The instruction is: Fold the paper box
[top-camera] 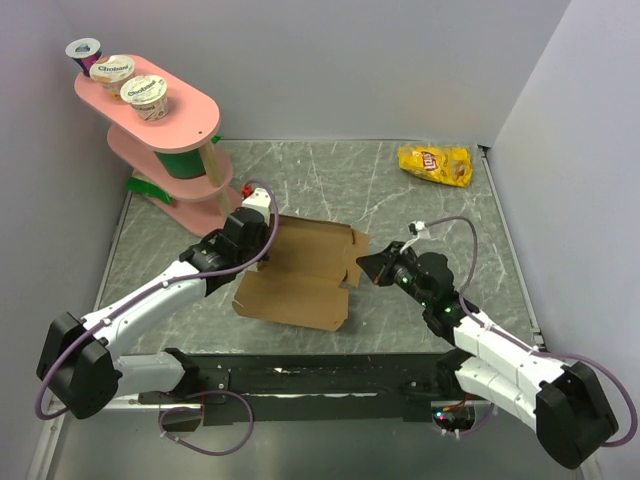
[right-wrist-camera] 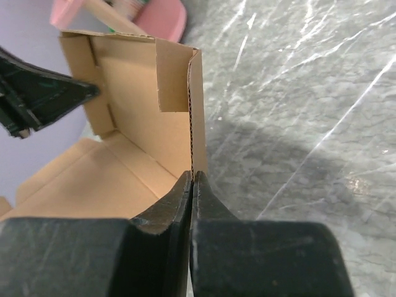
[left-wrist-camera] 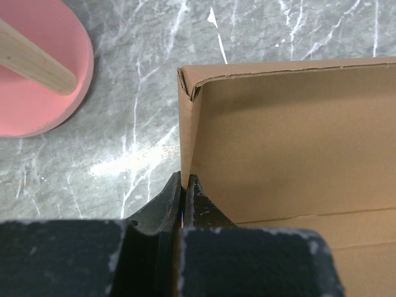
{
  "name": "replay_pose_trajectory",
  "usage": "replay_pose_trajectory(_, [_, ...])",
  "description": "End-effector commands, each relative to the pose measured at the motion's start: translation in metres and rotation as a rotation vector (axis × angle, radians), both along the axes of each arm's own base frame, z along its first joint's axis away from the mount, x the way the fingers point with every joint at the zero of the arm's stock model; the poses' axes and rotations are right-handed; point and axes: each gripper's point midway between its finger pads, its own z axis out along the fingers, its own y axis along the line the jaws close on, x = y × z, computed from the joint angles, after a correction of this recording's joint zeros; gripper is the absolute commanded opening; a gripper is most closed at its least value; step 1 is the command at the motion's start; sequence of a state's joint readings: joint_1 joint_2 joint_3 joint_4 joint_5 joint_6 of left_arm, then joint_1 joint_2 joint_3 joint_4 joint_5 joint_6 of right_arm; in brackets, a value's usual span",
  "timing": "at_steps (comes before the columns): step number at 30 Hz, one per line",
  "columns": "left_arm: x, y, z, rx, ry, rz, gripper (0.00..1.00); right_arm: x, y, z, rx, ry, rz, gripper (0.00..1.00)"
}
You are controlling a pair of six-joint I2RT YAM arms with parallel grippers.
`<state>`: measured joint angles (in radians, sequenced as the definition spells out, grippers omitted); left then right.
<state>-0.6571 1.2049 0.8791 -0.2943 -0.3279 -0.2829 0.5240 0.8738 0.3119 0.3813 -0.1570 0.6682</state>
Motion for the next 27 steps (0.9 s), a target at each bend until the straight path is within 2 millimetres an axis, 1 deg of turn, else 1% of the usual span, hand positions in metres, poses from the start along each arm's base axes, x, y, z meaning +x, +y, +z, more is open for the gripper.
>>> replay_pose_trajectory(1, [0.003,0.0,0.021,-0.014,-0.064,0.021,0.01,0.012,0.001,0.011,-0.121,-0.006,-0.064,0.0])
replay_pose_trajectory(2, [0.003,-0.001,0.021,-0.014,-0.064,0.019,0.01,0.014,-0.001,0.009,-0.149,0.006,-0.085,0.0])
replay_pose_trajectory(3, [0.003,-0.001,0.023,-0.017,-0.068,0.018,0.01,0.02,-0.006,0.003,-0.193,0.022,-0.133,0.0])
replay_pose_trajectory(4, [0.003,-0.001,0.024,-0.02,-0.071,0.018,0.01,0.022,-0.002,0.011,-0.214,0.008,-0.139,0.0])
replay_pose_trajectory(5, [0.003,0.0,0.025,-0.019,-0.074,0.02,0.01,0.017,-0.001,0.003,-0.263,0.031,-0.136,0.0])
replay_pose_trajectory(6, [0.002,0.0,0.025,-0.019,-0.076,0.02,0.01,0.018,0.001,0.0,-0.294,0.039,-0.142,0.0])
replay_pose_trajectory(7, [0.002,0.0,0.026,-0.019,-0.079,0.02,0.01,0.023,-0.002,0.005,-0.317,0.03,-0.177,0.0])
replay_pose_trajectory(9, [0.002,0.001,0.027,-0.018,-0.082,0.024,0.01,0.019,-0.002,-0.004,-0.382,0.059,-0.179,0.0])
replay_pose_trajectory(10, [0.002,0.001,0.028,-0.019,-0.084,0.024,0.01,0.024,-0.004,0.001,-0.394,0.055,-0.211,0.0])
replay_pose_trajectory(11, [0.002,0.001,0.029,-0.02,-0.087,0.023,0.01,0.024,-0.004,0.001,-0.411,0.059,-0.214,0.0])
replay_pose_trajectory(12, [0.002,0.001,0.03,-0.02,-0.089,0.024,0.01,0.022,-0.006,-0.008,-0.454,0.082,-0.215,0.0])
replay_pose_trajectory(13, [0.001,0.002,0.03,-0.02,-0.089,0.024,0.01,0.024,-0.004,-0.004,-0.46,0.079,-0.222,0.0])
replay_pose_trajectory(14, [0.001,0.002,0.031,-0.023,-0.09,0.025,0.01,0.026,-0.008,-0.005,-0.484,0.082,-0.248,0.0])
replay_pose_trajectory(15, [0.001,0.002,0.031,-0.023,-0.091,0.026,0.01,0.025,-0.008,-0.011,-0.513,0.095,-0.25,0.0])
replay_pose_trajectory(17, [0.001,0.001,0.032,-0.026,-0.093,0.022,0.01,0.03,-0.009,-0.009,-0.529,0.095,-0.277,0.0])
replay_pose_trajectory(18, [0.001,0.001,0.033,-0.03,-0.095,0.023,0.01,0.03,-0.01,-0.014,-0.549,0.105,-0.278,0.0])
replay_pose_trajectory(27, [-0.001,-0.003,0.034,-0.046,-0.094,0.009,0.01,0.044,-0.008,-0.018,-0.603,0.103,-0.33,0.0])
